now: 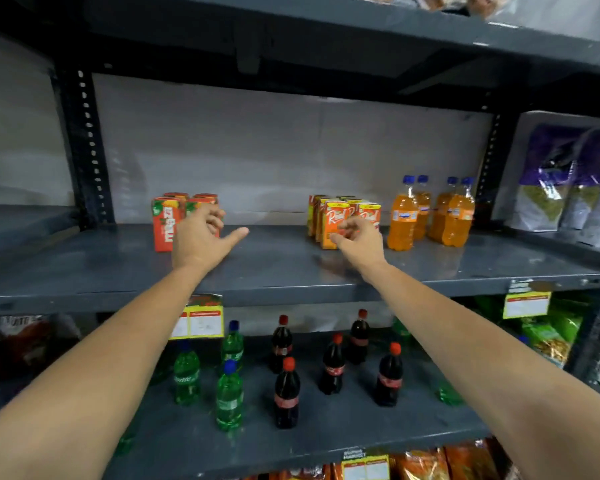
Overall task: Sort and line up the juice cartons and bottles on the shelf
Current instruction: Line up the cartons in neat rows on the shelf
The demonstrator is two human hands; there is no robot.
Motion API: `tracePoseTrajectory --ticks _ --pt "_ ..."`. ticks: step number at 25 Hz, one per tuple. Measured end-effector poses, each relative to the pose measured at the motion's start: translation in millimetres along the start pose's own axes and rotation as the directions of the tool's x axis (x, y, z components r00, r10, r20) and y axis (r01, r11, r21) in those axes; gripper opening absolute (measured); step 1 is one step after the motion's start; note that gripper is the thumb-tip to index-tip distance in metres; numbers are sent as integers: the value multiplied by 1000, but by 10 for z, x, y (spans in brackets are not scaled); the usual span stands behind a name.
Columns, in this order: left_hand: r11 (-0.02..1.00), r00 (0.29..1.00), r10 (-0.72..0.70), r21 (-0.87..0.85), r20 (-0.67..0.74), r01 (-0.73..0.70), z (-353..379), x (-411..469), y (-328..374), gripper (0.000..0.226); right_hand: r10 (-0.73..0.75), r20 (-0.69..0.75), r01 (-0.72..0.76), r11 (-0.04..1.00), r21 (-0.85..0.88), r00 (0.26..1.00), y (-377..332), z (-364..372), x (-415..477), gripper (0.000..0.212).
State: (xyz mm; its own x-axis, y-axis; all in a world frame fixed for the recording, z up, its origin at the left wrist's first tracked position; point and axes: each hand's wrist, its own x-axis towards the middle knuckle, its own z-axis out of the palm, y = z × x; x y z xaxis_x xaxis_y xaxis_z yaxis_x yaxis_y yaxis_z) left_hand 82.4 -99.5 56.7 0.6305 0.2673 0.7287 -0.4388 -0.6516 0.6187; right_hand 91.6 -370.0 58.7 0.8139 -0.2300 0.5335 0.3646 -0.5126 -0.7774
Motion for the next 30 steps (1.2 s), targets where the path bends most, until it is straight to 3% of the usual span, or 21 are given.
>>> tracePoseTrajectory --ticks 4,12,19,30 --pt "994 997 -41 -102 70 49 815 -116 509 43 28 -127 -23 999 43 992 341 -492 234 28" --pt "909 942 -264 -273 208 315 1663 -22 870 54 113 73 -126 971 201 991 612 -586 626 55" --pt "914 911 -235 -242 340 326 1924 160 815 62 109 250 -143 982 122 962 713 -576 847 56" --pt "917 907 -188 -263 376 299 1922 258 719 52 79 276 -101 993 67 958 786 -494 1013 54"
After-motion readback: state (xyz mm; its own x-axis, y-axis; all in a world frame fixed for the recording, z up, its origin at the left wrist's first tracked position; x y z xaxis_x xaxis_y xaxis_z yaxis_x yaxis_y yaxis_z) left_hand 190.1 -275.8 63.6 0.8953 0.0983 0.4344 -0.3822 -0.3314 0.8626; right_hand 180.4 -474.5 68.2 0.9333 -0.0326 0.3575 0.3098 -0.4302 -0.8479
